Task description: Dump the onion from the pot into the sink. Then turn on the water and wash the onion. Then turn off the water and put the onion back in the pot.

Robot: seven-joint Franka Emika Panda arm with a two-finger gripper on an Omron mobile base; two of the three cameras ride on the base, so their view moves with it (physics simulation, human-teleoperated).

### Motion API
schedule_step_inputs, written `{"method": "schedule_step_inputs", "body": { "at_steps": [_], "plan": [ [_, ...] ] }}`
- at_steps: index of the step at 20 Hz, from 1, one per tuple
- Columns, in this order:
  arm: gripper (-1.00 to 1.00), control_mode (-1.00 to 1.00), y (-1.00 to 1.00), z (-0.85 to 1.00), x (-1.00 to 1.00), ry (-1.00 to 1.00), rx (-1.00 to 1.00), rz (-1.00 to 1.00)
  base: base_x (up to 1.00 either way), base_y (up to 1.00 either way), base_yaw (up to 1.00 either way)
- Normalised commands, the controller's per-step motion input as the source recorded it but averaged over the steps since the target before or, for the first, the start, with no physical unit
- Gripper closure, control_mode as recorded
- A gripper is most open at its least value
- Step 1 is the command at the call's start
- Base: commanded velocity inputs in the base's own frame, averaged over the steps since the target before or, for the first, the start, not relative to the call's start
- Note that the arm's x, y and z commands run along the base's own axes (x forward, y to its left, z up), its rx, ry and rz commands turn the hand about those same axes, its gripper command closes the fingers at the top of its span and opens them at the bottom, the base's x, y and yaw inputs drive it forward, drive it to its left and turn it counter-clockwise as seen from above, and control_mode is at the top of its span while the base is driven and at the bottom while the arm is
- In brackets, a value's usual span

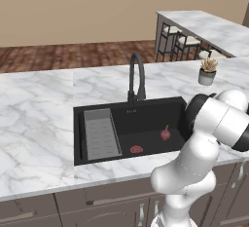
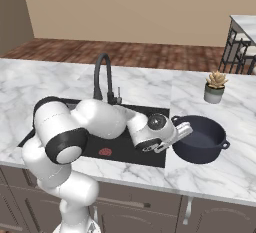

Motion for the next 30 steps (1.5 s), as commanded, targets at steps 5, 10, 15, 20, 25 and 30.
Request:
{"method": "schedule_step_inputs", "body": {
  "at_steps": [5, 10, 15, 20, 25, 30],
  "plan": [
    [-1.0, -1.0, 0.0, 0.58, 0.07, 0.0, 0.06, 0.0, 0.0, 0.0, 0.0],
    [-1.0, -1.0, 0.01, 0.71, 0.13, 0.04, 0.01, 0.0, 0.0, 0.0, 0.0],
    [-1.0, -1.0, 0.14, 0.58, 0.12, 0.0, -0.01, 0.0, 0.0, 0.0, 0.0],
    [-1.0, -1.0, 0.19, 0.28, 0.19, 0.0, -0.02, -0.04, 0.0, 0.0, 0.0],
    [-1.0, -1.0, 0.15, 0.29, 0.09, -0.03, 0.0, -0.06, 0.0, 0.0, 0.0],
    [-1.0, -1.0, 0.22, 0.38, 0.0, -0.12, 0.01, -0.06, 0.0, 0.0, 0.0]
  ]
}}
